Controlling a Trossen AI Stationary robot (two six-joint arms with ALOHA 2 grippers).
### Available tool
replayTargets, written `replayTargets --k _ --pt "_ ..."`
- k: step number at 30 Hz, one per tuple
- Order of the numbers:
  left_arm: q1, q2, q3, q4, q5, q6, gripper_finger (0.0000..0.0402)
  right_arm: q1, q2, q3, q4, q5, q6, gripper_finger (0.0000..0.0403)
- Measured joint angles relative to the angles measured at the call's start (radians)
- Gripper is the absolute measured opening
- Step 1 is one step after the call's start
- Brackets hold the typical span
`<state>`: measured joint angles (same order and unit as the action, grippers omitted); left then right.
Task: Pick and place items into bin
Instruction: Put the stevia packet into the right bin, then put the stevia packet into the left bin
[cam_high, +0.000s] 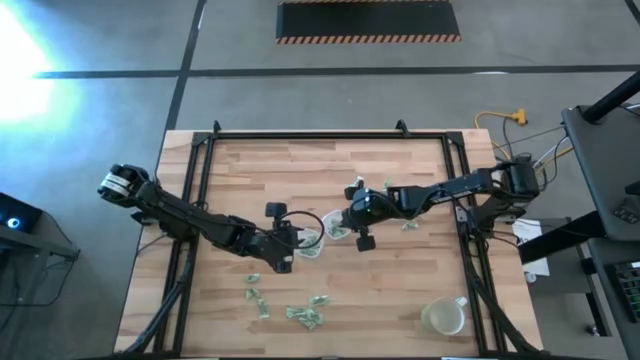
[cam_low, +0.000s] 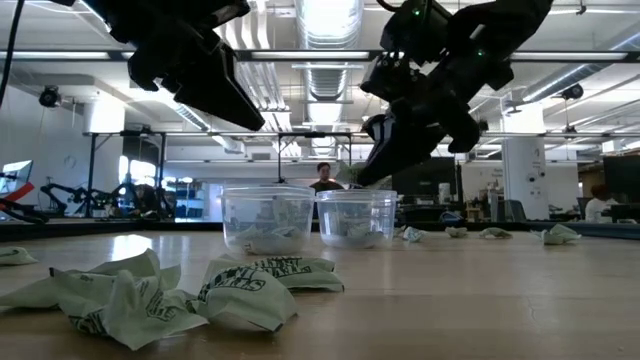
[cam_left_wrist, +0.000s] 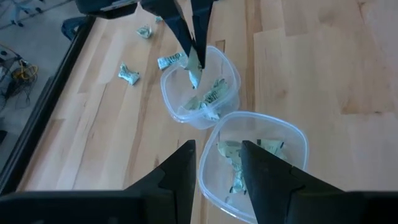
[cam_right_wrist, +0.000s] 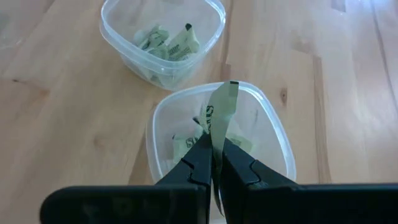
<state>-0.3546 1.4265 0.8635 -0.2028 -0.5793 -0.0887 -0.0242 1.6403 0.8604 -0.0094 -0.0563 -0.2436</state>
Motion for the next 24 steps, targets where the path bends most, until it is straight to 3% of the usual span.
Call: replayTargets --k 5,14,24 --pt "-0.001 0.0 0.0 -0.021 0.0 -0.012 0.0111 0.0 0.014 0.007 -0.002 -0.003 0.0 0.0021" --pt "-0.001 0.0 0.0 -0.02 0.0 -0.016 0.0111 0.0 -0.007 0.005 -0.002 -0.004 -0.006 0.0101" --pt "-0.066 -0.014 0.018 -0.248 0.112 -0.237 0.0111 0.024 -0.148 0.012 -0.155 -0.004 0.002 0.0134"
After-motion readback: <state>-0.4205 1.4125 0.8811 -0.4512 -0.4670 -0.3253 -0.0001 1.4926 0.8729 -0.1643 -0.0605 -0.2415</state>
